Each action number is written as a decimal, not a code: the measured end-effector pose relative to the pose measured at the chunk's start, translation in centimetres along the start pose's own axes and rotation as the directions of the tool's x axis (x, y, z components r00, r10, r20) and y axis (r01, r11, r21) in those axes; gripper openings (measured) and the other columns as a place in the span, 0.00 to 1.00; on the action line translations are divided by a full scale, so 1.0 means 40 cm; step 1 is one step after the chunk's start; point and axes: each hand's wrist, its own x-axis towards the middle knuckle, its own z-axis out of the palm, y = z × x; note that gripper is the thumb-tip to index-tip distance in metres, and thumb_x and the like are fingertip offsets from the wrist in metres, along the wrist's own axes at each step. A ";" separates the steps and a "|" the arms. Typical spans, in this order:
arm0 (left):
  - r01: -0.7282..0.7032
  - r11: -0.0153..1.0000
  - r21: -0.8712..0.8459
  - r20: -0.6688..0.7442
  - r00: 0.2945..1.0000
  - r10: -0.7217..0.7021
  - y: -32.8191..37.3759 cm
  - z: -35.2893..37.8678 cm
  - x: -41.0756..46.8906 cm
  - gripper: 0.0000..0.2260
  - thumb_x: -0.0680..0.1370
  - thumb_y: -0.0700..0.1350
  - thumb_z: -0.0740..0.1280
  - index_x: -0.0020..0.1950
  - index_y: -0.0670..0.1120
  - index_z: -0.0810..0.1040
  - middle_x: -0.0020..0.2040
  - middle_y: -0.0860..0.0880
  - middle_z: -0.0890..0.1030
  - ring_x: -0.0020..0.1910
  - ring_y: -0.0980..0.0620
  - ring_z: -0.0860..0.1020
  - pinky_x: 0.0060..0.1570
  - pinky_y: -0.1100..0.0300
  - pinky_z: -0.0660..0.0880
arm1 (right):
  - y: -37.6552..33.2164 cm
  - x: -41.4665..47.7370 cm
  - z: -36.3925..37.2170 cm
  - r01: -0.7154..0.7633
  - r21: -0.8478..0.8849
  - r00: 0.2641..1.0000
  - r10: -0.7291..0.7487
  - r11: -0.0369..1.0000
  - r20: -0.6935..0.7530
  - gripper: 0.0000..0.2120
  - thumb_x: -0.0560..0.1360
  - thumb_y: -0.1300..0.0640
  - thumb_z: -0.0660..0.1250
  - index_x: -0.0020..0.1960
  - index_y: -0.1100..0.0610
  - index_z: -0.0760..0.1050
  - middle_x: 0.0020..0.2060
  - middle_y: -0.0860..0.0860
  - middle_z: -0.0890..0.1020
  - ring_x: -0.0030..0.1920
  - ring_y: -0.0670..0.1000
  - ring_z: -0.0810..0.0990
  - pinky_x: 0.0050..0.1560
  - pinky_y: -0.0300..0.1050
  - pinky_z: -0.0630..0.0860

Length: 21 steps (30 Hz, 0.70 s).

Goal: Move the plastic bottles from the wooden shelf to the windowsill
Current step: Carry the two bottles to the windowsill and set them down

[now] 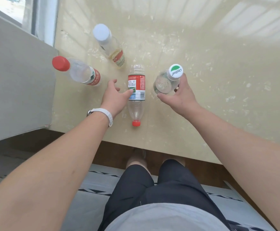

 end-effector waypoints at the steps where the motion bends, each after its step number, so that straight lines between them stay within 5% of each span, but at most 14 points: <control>1: -0.008 1.000 0.005 -0.001 1.000 0.008 0.002 -0.009 -0.010 0.36 0.74 0.57 0.72 0.78 0.53 0.60 0.65 0.50 0.73 0.58 0.51 0.75 0.59 0.53 0.72 | -0.001 -0.007 -0.004 0.003 0.004 1.000 -0.003 1.000 0.005 0.35 0.65 0.47 0.75 0.66 0.39 0.61 0.57 0.31 0.72 0.56 0.26 0.70 0.54 0.27 0.67; 4: -0.044 0.999 0.029 0.007 0.999 0.044 0.013 -0.039 -0.055 0.36 0.72 0.59 0.70 0.78 0.54 0.61 0.66 0.51 0.73 0.60 0.52 0.75 0.60 0.50 0.73 | -0.006 -0.036 -0.016 0.024 0.021 0.999 -0.024 0.999 0.021 0.41 0.62 0.44 0.74 0.71 0.44 0.60 0.66 0.39 0.71 0.67 0.38 0.68 0.61 0.35 0.65; 10: -0.232 0.954 0.189 0.077 0.972 0.221 0.044 -0.092 -0.195 0.31 0.74 0.60 0.66 0.76 0.56 0.66 0.72 0.51 0.72 0.70 0.52 0.70 0.68 0.49 0.69 | -0.020 -0.126 -0.061 0.050 -0.108 0.999 -0.048 0.993 0.018 0.41 0.66 0.44 0.75 0.74 0.46 0.59 0.72 0.42 0.67 0.71 0.44 0.66 0.69 0.45 0.65; 16: -0.502 0.735 0.456 0.114 0.852 0.511 0.074 -0.129 -0.328 0.25 0.79 0.53 0.65 0.76 0.51 0.69 0.70 0.50 0.74 0.69 0.49 0.70 0.66 0.52 0.67 | -0.045 -0.239 -0.104 0.086 -0.319 0.995 -0.099 0.944 -0.027 0.33 0.75 0.45 0.68 0.76 0.49 0.60 0.74 0.44 0.65 0.72 0.47 0.64 0.64 0.40 0.61; 21: -0.565 0.632 0.531 0.129 0.790 0.599 0.082 -0.146 -0.421 0.25 0.80 0.53 0.65 0.77 0.50 0.68 0.76 0.46 0.69 0.75 0.47 0.64 0.71 0.49 0.61 | -0.080 -0.358 -0.136 0.131 -0.470 0.983 -0.175 0.873 -0.051 0.29 0.76 0.43 0.64 0.74 0.50 0.63 0.72 0.46 0.67 0.72 0.49 0.65 0.67 0.49 0.65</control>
